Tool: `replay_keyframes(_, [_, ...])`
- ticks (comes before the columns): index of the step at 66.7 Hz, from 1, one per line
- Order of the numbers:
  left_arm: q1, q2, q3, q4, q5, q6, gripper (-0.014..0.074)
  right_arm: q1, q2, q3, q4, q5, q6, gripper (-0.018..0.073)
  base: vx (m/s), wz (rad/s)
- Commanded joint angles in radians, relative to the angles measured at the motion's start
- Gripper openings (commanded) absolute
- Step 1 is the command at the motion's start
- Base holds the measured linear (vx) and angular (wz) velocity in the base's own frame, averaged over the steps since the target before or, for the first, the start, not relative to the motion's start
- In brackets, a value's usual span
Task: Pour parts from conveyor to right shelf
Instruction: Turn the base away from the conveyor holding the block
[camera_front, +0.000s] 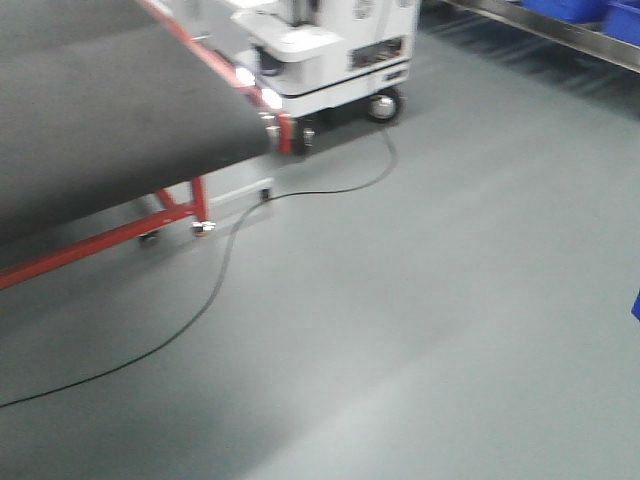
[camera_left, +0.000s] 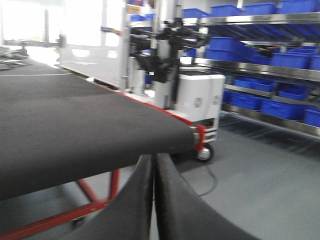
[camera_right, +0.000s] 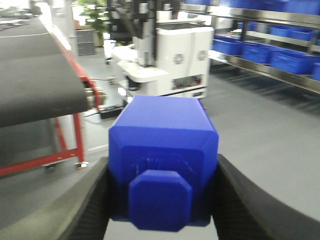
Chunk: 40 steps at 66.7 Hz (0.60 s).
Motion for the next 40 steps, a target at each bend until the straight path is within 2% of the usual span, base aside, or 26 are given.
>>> replay_keyframes(1, [-0.001,-0.009,0.027,-0.009,-0.079,-0.007,-0.0006,-0.003,0.012,-0.027,0.001,-0.076,-0.006,-0.0004,-0.19,-0.75])
replay_keyframes(40, [-0.001,-0.009,0.027,-0.009,-0.079,-0.007,-0.0006,-0.003,0.012,-0.027,0.001,-0.076,-0.006,-0.0004,-0.19,-0.73])
